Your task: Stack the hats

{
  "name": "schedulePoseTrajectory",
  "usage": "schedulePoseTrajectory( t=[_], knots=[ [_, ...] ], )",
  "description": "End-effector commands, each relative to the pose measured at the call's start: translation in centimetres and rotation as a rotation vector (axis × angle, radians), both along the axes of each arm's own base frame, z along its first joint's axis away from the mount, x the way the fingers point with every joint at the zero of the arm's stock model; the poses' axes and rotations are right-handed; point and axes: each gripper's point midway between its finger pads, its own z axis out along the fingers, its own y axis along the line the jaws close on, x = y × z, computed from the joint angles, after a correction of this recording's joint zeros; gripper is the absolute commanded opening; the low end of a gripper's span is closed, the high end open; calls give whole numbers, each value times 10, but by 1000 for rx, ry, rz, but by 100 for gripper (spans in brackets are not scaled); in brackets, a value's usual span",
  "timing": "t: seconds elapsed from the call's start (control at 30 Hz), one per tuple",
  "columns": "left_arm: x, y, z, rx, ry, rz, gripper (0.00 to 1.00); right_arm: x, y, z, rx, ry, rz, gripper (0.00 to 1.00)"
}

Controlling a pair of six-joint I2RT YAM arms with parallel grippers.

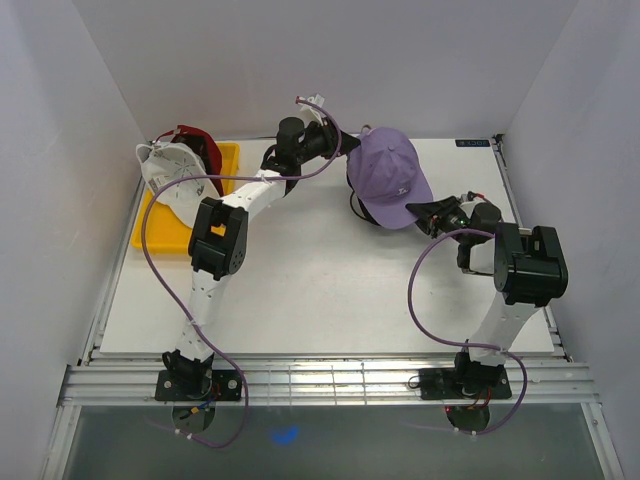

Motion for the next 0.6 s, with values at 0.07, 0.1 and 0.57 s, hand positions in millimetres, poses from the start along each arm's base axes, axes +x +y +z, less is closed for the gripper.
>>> schedulePoseTrajectory(
  t=[0.07,0.1,0.57],
  knots=[
    [-1,10,-19,76,75,40,0,-24,-2,-69,-27,274,-7,41],
    [0,11,-18,77,73,42,0,-23,-3,-68,-27,271,-9,42],
    [-2,14,-13,86,75,52,0,-19,-4,-78,-43,306,-9,17]
  ],
)
